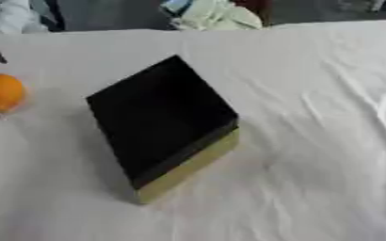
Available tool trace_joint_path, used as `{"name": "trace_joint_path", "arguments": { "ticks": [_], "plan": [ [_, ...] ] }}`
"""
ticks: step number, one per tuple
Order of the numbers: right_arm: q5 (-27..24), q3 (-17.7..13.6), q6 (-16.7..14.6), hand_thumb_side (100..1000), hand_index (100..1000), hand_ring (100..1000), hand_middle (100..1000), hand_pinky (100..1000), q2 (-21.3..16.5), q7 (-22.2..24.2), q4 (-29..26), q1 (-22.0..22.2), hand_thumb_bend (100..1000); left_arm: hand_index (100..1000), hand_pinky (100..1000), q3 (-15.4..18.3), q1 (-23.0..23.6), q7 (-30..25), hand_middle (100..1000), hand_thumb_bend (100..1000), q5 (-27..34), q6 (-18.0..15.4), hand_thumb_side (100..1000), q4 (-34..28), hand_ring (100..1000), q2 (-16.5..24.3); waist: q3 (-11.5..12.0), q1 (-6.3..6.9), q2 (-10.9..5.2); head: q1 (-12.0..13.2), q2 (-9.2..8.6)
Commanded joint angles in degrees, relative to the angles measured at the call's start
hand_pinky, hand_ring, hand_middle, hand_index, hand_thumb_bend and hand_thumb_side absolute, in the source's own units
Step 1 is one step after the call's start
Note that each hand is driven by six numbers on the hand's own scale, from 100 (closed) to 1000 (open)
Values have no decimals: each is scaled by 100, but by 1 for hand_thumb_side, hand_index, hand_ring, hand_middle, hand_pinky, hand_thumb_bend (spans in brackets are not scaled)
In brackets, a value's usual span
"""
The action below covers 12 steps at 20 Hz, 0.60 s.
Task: Pick up objects on the table and place them in the box.
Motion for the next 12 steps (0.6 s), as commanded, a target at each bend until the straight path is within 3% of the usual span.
{"name": "trace_joint_path", "arguments": {
  "ticks": [1, 12],
  "plan": [
    [-5, -20, -11, 843, 820, 564, 592, 685, -162, -4, -42, -69, 100, 870, 632, 53, -112, 55, 852, 688, -40, 48, 177, -13, 839, 157, -4, -15, -73, 5, -49],
    [-9, -16, -24, 845, 820, 564, 592, 686, -165, 2, -26, -83, 100, 869, 629, 57, -144, 71, 853, 680, -32, 57, 184, -3, 838, 122, 3, -34, -41, 14, -57]
  ]
}}
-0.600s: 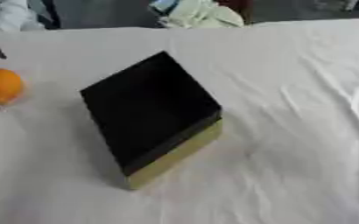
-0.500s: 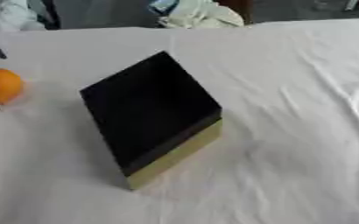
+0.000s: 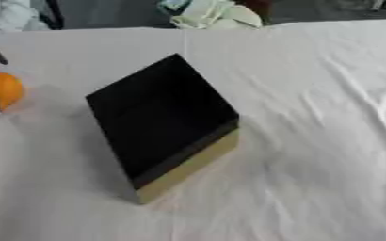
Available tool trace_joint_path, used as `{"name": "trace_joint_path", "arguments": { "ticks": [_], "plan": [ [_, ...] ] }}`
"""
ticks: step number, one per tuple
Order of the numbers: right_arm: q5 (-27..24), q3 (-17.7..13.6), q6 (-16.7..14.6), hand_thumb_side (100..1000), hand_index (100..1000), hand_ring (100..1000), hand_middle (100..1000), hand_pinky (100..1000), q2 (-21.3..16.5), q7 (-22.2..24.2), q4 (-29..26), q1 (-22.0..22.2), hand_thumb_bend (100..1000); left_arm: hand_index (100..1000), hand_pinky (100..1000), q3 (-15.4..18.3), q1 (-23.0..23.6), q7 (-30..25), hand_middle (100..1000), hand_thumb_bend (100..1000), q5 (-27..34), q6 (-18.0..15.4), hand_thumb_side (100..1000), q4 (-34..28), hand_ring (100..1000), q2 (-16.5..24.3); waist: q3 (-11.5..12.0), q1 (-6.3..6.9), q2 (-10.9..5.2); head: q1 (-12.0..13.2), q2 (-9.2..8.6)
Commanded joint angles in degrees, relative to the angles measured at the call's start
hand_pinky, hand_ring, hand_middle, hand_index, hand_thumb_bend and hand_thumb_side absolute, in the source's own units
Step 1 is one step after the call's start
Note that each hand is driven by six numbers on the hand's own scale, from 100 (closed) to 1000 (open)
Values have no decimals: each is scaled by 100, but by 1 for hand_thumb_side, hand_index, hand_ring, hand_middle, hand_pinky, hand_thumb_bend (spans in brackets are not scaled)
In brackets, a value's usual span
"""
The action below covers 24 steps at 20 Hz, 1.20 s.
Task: Pick up objects on the table and place them in the box.
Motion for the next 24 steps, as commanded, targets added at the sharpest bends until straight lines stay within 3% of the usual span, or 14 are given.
{"name": "trace_joint_path", "arguments": {
  "ticks": [1, 7, 19, 24],
  "plan": [
    [-9, -17, -21, 845, 820, 564, 592, 686, -166, 0, -55, -81, 100, 869, 633, 53, -116, 27, 854, 684, -36, 25, 180, -63, 840, 169, 1, -10, -77, 15, -60],
    [-13, -18, -24, 845, 820, 564, 592, 685, -158, -1, -56, -82, 100, 865, 614, 26, -199, 64, 841, 648, -296, 118, 110, 64, 823, 126, -13, -8, -66, 22, -80],
    [-21, -27, -18, 849, 820, 564, 591, 685, -144, -4, -57, -74, 100, 858, 613, -19, -323, 77, 835, 662, -648, 183, 130, 446, 823, -5, -43, -10, -31, 29, -117],
    [-28, -26, -19, 849, 820, 563, 591, 685, -137, 1, -56, -70, 100, 820, 542, -32, -321, 101, 790, 630, -823, 224, 111, 543, 771, -26, -44, -12, -26, 32, -122]
  ]
}}
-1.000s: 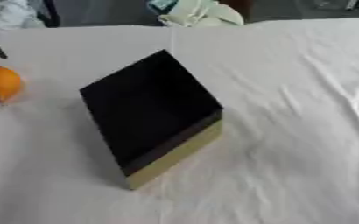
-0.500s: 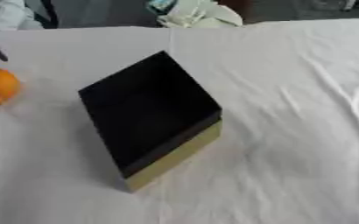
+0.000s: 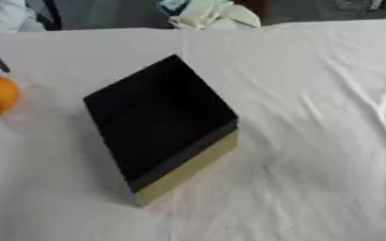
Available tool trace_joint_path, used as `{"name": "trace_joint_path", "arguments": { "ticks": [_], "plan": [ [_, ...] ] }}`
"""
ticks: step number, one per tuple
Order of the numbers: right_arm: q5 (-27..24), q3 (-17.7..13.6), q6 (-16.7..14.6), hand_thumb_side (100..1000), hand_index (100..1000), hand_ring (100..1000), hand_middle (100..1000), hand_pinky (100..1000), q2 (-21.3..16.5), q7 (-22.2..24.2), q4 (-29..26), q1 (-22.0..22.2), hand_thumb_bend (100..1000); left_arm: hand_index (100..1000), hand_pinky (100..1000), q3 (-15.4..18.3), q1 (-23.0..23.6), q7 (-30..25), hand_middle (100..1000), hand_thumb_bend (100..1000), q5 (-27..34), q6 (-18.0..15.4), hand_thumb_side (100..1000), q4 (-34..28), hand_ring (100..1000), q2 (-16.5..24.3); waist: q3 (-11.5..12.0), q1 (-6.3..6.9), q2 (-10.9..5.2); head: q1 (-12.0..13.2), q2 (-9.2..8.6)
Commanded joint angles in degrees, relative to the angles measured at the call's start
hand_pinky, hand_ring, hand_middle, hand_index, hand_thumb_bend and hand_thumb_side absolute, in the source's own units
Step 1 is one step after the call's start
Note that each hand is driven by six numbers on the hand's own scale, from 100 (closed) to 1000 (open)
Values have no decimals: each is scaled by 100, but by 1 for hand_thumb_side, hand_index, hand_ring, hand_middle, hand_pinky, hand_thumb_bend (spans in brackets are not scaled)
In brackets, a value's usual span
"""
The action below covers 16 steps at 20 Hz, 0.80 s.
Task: Pick up objects on the table and place them in the box.
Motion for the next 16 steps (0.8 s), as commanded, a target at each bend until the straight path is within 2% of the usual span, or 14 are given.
{"name": "trace_joint_path", "arguments": {
  "ticks": [1, 2, 5, 11, 14, 16],
  "plan": [
    [-28, -27, -17, 850, 820, 563, 591, 685, -138, 1, -57, -67, 100, 809, 523, 6, -55, 30, 778, 618, -96, 28, 100, 35, 758, 128, -3, -13, -77, 22, -65],
    [-28, -27, -16, 849, 820, 563, 591, 685, -138, 1, -56, -66, 100, 792, 495, 6, -48, 61, 761, 596, -97, 30, 100, 28, 739, 131, -2, -13, -77, 21, -66],
    [-32, -26, -16, 849, 820, 563, 591, 685, -132, 3, -59, -65, 100, 735, 413, 1, -31, 218, 700, 440, -109, 91, 100, -25, 675, 143, 1, -13, -82, 21, -70],
    [-39, -25, -10, 849, 821, 563, 591, 685, -124, 12, -65, -58, 100, 673, 336, -45, 13, 583, 637, 348, -309, 267, 100, -70, 614, 145, -2, -11, -85, 24, -85],
    [-42, -27, -7, 851, 821, 563, 590, 685, -124, 14, -66, -54, 100, 633, 265, -57, 21, 688, 597, 325, -339, 296, 100, -65, 568, 137, -4, -6, -81, 23, -77],
    [-44, -27, -6, 850, 821, 563, 590, 685, -123, 16, -67, -52, 100, 624, 231, -71, 23, 741, 583, 343, -318, 280, 100, -77, 550, 133, -5, -4, -80, 17, -73]
  ]
}}
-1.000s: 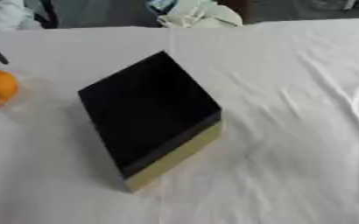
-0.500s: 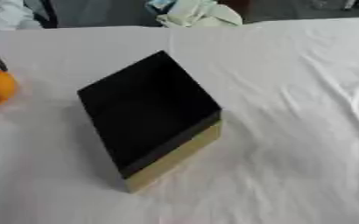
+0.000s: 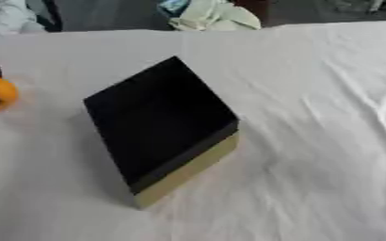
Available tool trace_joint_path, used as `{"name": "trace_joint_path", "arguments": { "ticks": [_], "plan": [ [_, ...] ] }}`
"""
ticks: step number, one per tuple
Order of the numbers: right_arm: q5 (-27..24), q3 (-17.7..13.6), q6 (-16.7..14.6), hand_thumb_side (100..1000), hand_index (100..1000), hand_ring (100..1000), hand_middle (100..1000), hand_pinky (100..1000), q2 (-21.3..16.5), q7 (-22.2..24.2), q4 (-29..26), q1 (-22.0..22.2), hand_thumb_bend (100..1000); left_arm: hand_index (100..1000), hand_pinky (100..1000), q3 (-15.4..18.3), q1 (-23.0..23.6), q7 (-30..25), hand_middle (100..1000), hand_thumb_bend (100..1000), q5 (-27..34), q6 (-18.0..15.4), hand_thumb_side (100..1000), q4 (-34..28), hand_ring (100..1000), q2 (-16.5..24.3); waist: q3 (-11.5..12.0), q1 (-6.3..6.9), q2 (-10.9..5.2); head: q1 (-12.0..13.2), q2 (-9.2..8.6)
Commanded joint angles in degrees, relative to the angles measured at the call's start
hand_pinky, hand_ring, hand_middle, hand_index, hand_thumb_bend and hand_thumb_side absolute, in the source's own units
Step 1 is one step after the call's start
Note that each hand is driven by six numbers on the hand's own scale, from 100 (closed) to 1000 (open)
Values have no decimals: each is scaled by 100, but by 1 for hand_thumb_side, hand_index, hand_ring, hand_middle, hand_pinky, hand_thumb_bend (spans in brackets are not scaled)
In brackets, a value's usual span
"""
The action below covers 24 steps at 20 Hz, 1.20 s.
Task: Pick up objects on the table and place them in the box.
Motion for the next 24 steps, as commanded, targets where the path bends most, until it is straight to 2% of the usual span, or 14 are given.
{"name": "trace_joint_path", "arguments": {
  "ticks": [1, 6, 11, 20, 24],
  "plan": [
    [-42, -26, -9, 850, 821, 563, 590, 685, -124, 15, -67, -54, 100, 624, 218, -9, -45, 109, 580, 355, -12, -11, 100, -89, 544, 174, -7, -4, -88, 7, -30],
    [-47, -25, -7, 850, 821, 562, 590, 684, -130, 21, -63, -52, 100, 634, 175, -25, -27, 178, 572, 400, 49, -76, 100, -271, 525, 213, -5, 0, -95, 1, -24],
    [-57, -9, 0, 849, 821, 562, 589, 684, -122, 44, -69, -52, 100, 587, 105, -5, -25, 256, 528, 399, 160, -74, 100, -522, 477, 255, 9, 4, -113, -14, -15],
    [-61, -6, 2, 844, 821, 562, 589, 685, -135, 46, -79, -52, 100, 576, 100, 27, -49, 277, 519, 394, 425, -75, 100, -1041, 460, 374, 37, 16, -145, -54, -7],
    [-58, 1, 5, 841, 821, 563, 589, 685, -136, 47, -91, -53, 100, 572, 100, -57, -135, 261, 516, 381, 590, -186, 100, -1430, 455, 383, 40, 24, -168, -76, -5]
  ]
}}
